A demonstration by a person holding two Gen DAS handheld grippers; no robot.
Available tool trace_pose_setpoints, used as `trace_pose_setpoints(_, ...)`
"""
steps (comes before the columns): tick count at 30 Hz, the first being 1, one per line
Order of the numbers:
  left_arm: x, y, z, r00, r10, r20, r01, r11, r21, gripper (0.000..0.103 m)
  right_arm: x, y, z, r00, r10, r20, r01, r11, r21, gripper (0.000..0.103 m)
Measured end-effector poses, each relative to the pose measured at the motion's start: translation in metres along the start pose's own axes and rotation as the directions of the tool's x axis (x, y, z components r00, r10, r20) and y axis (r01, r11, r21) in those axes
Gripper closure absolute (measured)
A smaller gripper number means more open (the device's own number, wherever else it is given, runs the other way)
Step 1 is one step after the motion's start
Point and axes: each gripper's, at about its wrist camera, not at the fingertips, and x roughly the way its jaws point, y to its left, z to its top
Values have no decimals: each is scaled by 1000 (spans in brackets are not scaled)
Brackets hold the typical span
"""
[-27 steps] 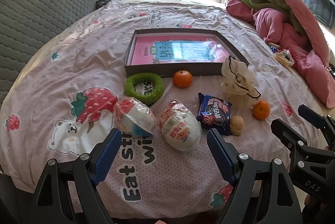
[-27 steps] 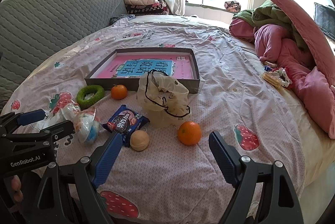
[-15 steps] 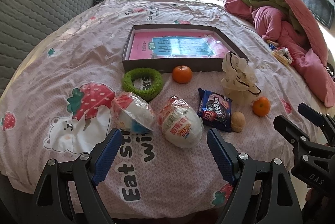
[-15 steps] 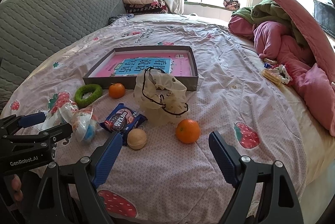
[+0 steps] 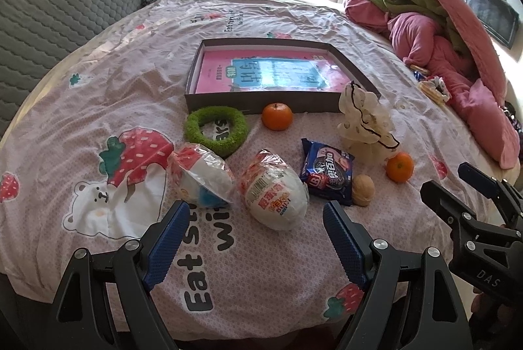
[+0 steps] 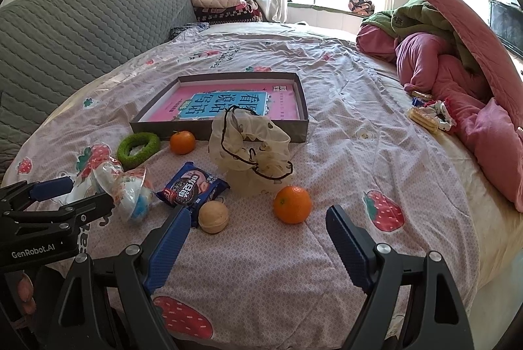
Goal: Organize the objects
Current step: 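Move left gripper toward the white wrapped egg while right gripper approaches the walnut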
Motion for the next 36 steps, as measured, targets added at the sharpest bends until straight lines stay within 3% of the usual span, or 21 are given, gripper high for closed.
trace_pose_setpoints(26,33,4,-7,998,-21,-54,21,1000,1,19,36,3,-15,993,68,-101,-68,998,4,19)
trace_pose_setpoints(36,55,0,1,996,-37,-85,36,999,-6,19,66,8,-16,984,76,-162,-81,996,-29,28)
